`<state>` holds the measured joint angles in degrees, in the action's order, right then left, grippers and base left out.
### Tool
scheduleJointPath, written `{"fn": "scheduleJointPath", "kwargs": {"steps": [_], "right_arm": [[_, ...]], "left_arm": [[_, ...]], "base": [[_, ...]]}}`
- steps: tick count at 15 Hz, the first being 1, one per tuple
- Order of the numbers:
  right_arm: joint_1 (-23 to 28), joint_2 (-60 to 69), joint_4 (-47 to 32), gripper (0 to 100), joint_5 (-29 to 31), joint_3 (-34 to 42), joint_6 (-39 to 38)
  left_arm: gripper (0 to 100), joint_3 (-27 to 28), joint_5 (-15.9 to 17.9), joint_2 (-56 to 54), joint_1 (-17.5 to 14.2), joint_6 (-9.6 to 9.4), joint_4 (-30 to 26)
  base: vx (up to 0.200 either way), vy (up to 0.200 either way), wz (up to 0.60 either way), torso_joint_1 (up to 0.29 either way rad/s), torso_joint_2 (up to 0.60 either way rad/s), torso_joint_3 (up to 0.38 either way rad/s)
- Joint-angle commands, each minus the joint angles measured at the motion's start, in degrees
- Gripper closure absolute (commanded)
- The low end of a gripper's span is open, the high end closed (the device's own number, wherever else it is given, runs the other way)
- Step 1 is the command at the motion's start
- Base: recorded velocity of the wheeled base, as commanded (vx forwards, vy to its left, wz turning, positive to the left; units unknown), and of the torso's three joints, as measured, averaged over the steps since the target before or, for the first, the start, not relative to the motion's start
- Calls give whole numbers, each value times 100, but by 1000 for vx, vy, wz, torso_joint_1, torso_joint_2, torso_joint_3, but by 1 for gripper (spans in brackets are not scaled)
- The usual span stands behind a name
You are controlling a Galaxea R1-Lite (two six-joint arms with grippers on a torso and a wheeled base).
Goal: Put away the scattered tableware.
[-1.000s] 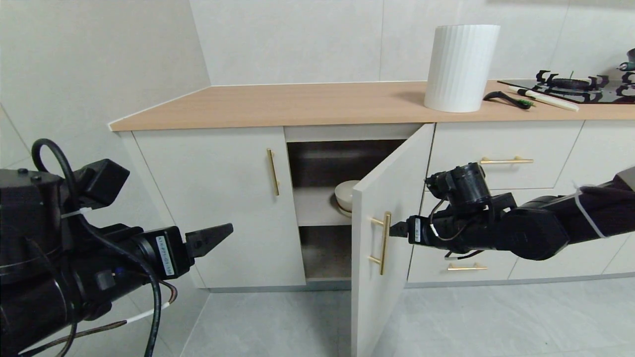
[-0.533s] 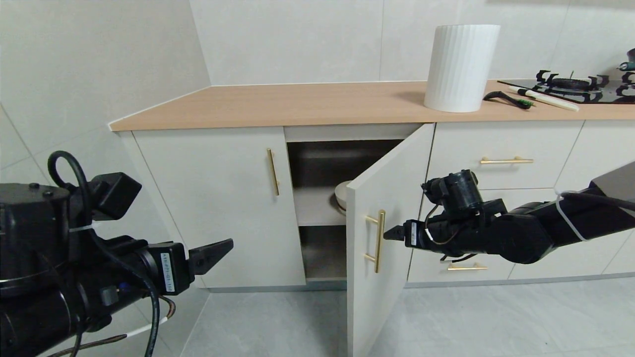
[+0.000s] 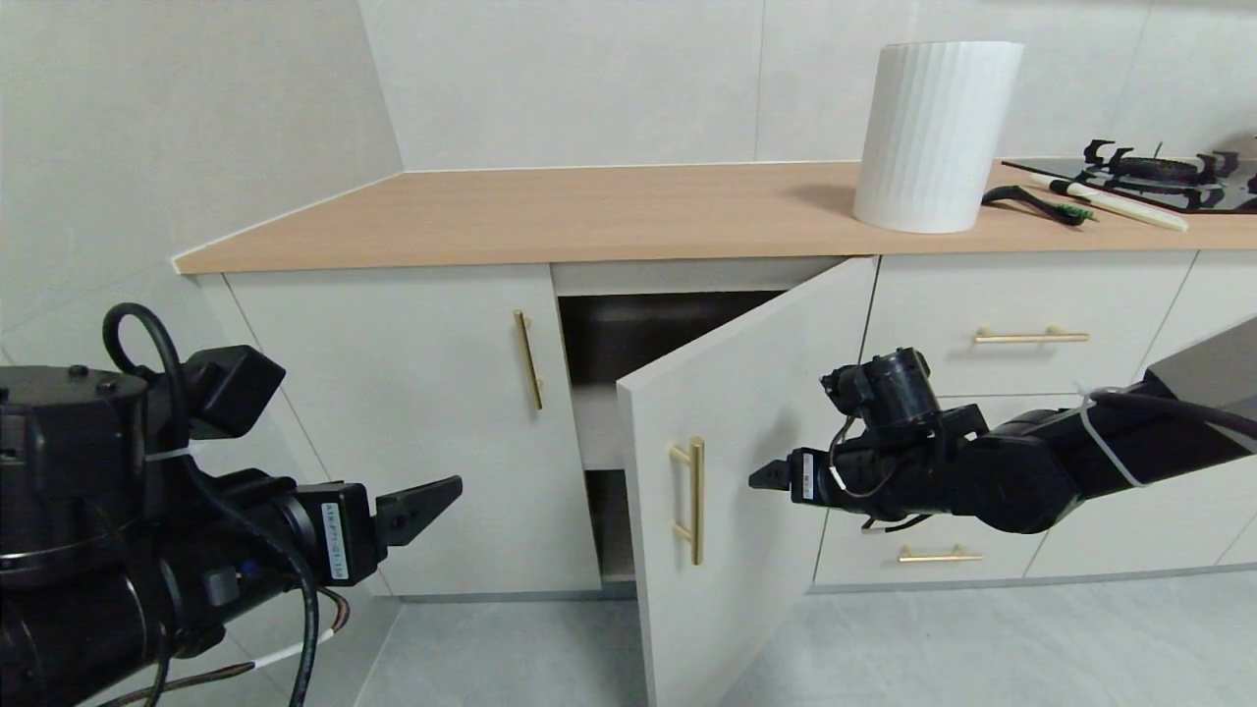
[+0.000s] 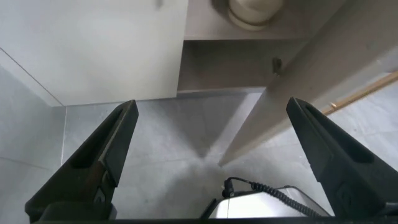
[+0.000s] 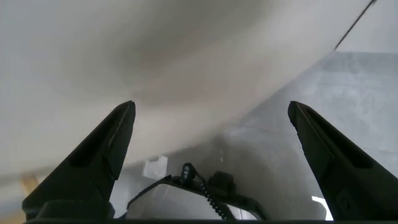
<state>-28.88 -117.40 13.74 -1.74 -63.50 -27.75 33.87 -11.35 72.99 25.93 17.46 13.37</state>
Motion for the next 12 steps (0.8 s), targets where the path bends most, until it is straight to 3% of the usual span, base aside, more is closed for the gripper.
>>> {"fn": "scheduleJointPath", "kwargs": {"steps": [1, 6, 12], "right_arm": [[-83, -55, 32, 0, -19, -31, -152], [-215, -627, 1298, 0, -1, -312, -1260], [-135, -1532, 1360, 0, 596, -1613, -2464]], "left_arm": [[0, 6, 1, -4, 0, 3, 7], [0, 6, 1, -4, 0, 3, 7], [0, 6, 1, 5, 0, 12, 7]], "base": [[0, 0, 0, 0, 0, 0], [0, 0, 0, 0, 0, 0], [0, 0, 0, 0, 0, 0]]}}
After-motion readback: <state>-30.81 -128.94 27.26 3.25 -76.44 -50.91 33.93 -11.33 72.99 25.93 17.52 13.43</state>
